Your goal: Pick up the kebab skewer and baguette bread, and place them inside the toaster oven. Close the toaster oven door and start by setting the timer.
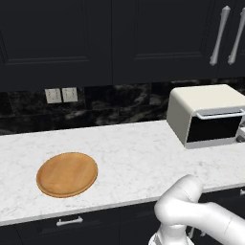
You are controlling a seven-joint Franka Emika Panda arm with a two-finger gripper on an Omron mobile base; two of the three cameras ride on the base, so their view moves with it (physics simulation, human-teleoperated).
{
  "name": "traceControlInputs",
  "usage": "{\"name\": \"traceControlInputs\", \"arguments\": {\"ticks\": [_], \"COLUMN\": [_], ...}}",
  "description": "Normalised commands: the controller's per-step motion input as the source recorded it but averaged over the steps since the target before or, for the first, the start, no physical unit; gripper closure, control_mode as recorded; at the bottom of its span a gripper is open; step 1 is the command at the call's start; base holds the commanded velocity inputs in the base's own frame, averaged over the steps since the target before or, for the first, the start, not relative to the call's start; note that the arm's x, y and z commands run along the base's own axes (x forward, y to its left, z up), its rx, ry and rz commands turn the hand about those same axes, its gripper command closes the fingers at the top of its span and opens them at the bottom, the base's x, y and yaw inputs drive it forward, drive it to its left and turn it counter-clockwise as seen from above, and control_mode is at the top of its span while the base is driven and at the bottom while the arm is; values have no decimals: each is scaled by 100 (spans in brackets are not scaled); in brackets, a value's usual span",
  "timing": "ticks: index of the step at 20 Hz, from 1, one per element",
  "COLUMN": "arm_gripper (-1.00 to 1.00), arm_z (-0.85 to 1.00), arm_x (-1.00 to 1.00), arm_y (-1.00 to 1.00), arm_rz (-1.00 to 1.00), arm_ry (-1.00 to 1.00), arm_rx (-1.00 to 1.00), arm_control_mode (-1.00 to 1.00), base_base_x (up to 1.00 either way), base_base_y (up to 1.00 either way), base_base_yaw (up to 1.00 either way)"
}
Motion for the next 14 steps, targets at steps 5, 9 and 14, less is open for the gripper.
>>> {"name": "traceControlInputs", "arguments": {"ticks": [5, 9, 14], "arm_gripper": [-100, -100, -100], "arm_z": [-7, -1, -19], "arm_x": [-27, -5, -1], "arm_y": [-53, -4, 3], "arm_rz": [7, 0, 0], "arm_ry": [0, 2, 4], "arm_rx": [0, 0, -4], "arm_control_mode": [-100, -100, -100], "base_base_x": [0, 0, 0], "base_base_y": [0, 0, 0], "base_base_yaw": [0, 0, 0]}}
